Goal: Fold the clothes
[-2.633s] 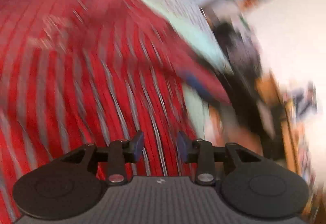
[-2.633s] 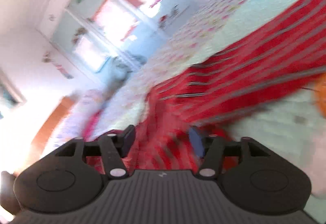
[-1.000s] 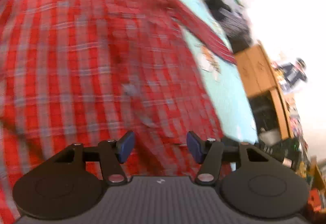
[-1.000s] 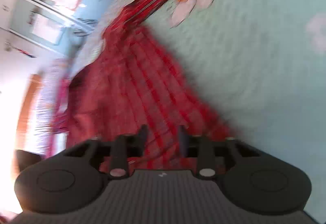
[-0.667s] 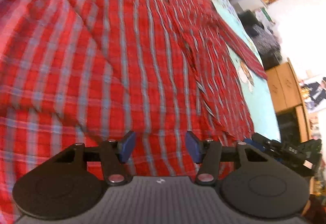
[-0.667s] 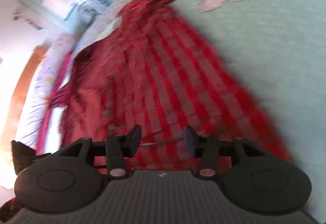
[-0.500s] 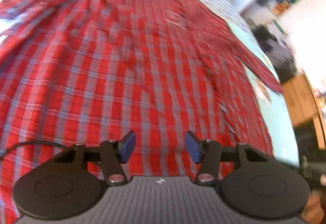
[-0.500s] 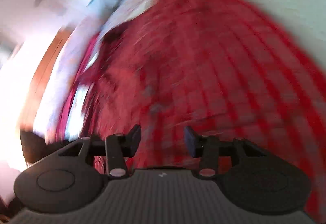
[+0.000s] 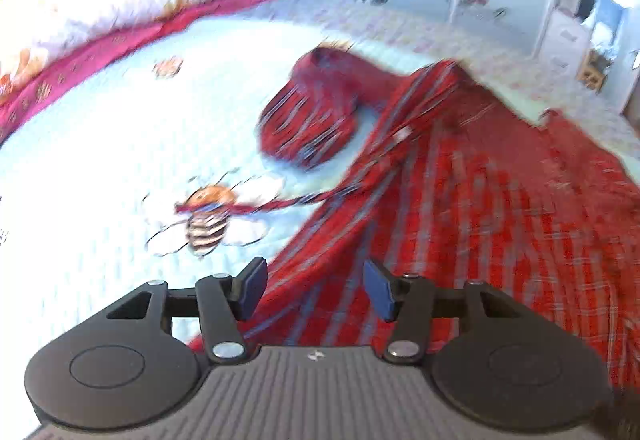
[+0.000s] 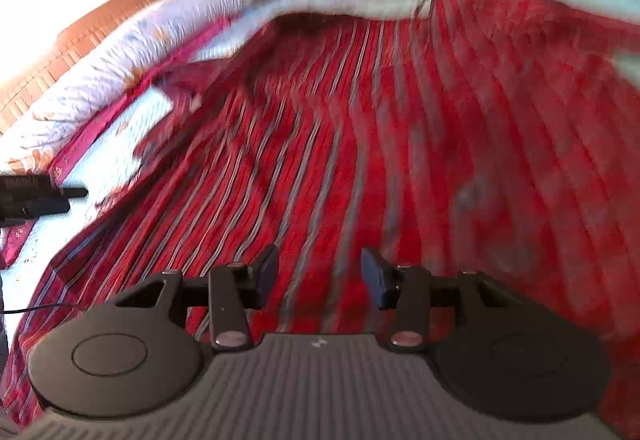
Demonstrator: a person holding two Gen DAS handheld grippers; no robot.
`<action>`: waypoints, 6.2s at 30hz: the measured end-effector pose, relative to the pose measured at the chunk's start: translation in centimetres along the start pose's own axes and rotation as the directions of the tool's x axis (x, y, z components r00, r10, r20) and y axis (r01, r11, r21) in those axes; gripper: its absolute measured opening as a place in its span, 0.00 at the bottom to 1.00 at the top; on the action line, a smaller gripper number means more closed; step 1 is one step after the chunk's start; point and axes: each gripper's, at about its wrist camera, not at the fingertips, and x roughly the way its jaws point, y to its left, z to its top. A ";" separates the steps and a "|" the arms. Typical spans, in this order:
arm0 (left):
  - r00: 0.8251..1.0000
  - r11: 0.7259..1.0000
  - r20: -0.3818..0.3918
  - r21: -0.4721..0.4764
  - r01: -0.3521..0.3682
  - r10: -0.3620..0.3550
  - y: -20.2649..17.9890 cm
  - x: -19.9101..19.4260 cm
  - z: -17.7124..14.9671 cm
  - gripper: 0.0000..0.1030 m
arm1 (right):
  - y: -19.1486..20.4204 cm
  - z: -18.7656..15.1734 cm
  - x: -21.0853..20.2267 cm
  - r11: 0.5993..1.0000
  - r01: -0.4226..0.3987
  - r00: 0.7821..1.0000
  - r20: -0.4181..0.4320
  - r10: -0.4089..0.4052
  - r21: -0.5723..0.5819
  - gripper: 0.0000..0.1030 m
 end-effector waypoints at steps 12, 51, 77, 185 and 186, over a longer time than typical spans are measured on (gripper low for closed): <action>0.981 0.996 -0.174 -0.010 -0.087 0.084 4.3 3.8 -2.2 0.54 | 1.8 3.7 -0.8 0.993 -0.085 0.982 0.175 0.069 0.083 0.56; 0.899 0.901 -0.425 0.343 0.266 -0.104 2.7 -3.5 -7.2 0.20 | 9.5 -10.7 -9.4 0.854 -0.495 0.768 -0.381 0.516 0.160 0.60; 0.738 0.614 -0.332 0.410 0.674 -0.588 -3.5 -14.2 -15.0 0.56 | -3.5 -6.7 -28.7 0.783 -0.611 0.746 -0.415 0.520 -0.118 0.64; 0.950 0.899 -0.309 0.398 0.180 -0.053 -3.8 -12.6 -15.4 0.71 | -41.9 -14.6 -53.5 0.911 0.185 0.949 0.173 -0.262 0.368 0.82; 0.953 0.902 -0.296 0.393 0.179 -0.061 -4.6 -12.9 -15.1 0.71 | -42.0 -14.5 -51.9 0.913 0.199 0.952 0.153 -0.267 0.355 0.82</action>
